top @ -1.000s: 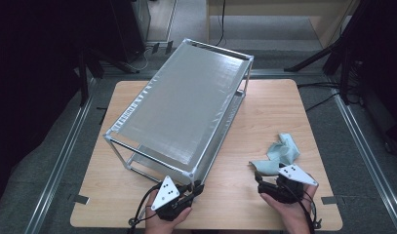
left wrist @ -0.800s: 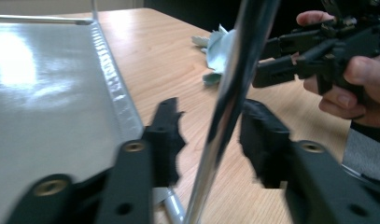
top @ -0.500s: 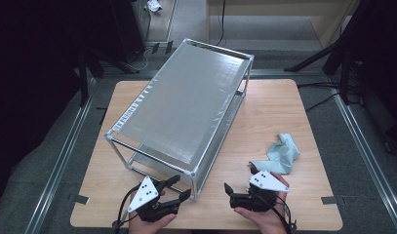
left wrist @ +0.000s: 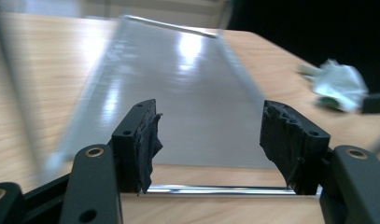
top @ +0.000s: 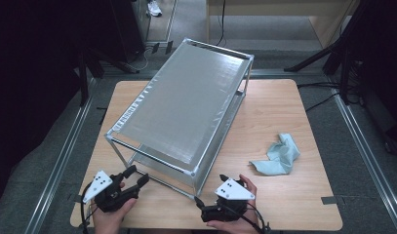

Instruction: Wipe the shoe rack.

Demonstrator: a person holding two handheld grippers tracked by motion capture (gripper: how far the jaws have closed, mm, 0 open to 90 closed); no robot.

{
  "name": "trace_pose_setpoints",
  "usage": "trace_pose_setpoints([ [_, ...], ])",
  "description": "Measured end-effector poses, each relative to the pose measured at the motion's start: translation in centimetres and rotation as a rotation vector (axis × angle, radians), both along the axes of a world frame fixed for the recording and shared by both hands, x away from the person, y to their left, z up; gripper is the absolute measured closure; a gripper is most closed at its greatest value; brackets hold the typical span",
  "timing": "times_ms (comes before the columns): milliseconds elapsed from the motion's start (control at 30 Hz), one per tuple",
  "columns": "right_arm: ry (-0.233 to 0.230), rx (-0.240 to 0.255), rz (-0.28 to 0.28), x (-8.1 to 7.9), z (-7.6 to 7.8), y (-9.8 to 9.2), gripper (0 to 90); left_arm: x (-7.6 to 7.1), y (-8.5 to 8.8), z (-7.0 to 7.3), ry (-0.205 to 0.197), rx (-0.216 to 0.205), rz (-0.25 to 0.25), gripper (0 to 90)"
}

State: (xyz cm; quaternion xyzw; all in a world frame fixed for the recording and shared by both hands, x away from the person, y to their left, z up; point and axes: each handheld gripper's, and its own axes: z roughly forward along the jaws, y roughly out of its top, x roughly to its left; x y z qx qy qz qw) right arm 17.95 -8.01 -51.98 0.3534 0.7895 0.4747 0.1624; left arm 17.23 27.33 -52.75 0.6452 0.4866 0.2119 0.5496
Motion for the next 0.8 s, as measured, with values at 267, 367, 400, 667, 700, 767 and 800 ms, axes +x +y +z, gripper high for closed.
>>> trace_pose_setpoints([
  [267, -0.070, 0.010, -0.012, -0.3, -0.5, 2.8, 33.0, 0.9, 3.1, -0.8, 0.014, 0.052, 0.115, 34.8],
  [367, -0.091, 0.045, -0.002, -0.5, -0.5, 2.7, 63.8, 1.4, 3.7, -1.1, 0.026, 0.064, 0.138, 34.4],
  [400, -0.096, 0.047, -0.005, -0.6, -0.5, 2.5, 69.9, 1.7, 3.7, -1.2, 0.029, 0.071, 0.141, 34.3],
  [667, -0.100, 0.051, 0.024, -1.2, -0.6, 0.4, 80.5, 3.1, 2.1, -1.4, 0.049, 0.089, 0.113, 34.7],
  [700, -0.100, 0.053, 0.026, -1.3, -0.6, 0.2, 80.6, 3.3, 1.8, -1.4, 0.053, 0.092, 0.107, 36.2],
  [767, -0.100, 0.055, 0.034, -1.3, -0.6, -0.3, 80.7, 3.5, 1.4, -1.5, 0.056, 0.095, 0.081, 42.1],
  [800, -0.098, 0.055, 0.037, -1.3, -0.6, -0.5, 80.6, 3.6, 1.1, -1.5, 0.056, 0.101, 0.057, 45.5],
])
